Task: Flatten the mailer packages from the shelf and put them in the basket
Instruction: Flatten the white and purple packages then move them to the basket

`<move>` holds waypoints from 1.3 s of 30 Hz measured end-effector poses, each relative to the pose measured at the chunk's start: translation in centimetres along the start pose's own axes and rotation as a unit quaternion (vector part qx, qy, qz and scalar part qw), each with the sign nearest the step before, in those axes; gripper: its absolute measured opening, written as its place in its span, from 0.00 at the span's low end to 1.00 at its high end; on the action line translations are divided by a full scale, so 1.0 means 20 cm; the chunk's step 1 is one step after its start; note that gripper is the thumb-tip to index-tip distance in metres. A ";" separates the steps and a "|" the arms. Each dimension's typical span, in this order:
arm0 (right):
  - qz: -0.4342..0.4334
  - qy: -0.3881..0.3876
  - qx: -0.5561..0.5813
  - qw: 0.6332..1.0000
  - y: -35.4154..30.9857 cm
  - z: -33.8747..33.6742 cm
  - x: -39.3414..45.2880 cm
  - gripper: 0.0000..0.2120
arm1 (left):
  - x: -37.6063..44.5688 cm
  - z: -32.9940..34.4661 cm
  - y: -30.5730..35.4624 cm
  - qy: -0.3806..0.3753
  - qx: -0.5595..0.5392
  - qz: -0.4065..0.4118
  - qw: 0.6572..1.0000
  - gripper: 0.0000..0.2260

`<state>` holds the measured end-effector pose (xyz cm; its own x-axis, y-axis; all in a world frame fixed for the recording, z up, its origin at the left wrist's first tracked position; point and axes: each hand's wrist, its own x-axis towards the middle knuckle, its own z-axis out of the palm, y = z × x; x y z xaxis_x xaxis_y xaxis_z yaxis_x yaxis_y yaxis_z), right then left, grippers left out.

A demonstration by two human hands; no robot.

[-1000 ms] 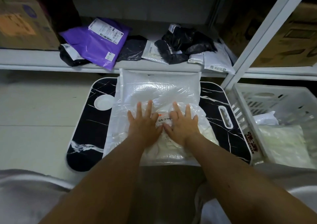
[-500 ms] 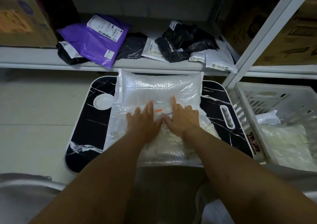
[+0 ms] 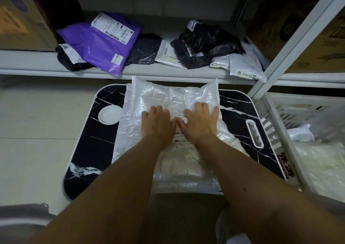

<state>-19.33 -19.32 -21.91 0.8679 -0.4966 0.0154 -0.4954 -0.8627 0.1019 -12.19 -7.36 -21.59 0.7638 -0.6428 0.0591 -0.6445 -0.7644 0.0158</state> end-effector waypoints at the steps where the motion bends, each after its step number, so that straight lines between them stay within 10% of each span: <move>1: -0.005 0.004 0.008 1.000 0.00 0.01 0.01 0.26 | 0.01 -0.01 -0.01 0.007 0.021 0.017 1.000 0.22; 14: 0.046 -0.088 0.074 0.992 0.03 0.05 0.10 0.37 | 0.10 0.07 -0.06 -0.143 -0.071 -0.080 0.984 0.37; 30: 0.164 -0.054 0.032 0.985 -0.01 0.06 0.13 0.33 | 0.18 0.06 -0.05 -0.172 -0.098 -0.248 0.949 0.32; 35: -0.013 0.065 0.111 0.992 -0.07 0.02 0.17 0.24 | 0.20 0.04 -0.04 0.069 -0.049 -0.121 0.989 0.16; 39: -0.106 -0.021 0.154 0.982 -0.09 0.06 0.22 0.24 | 0.24 0.08 -0.07 -0.042 -0.066 -0.011 0.997 0.23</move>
<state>-14.71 -20.05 -23.14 0.9539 -0.2997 -0.0156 -0.2962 -0.9321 -0.2084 -7.60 -9.48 -22.95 0.7747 -0.6317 -0.0267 -0.6219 -0.7690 0.1481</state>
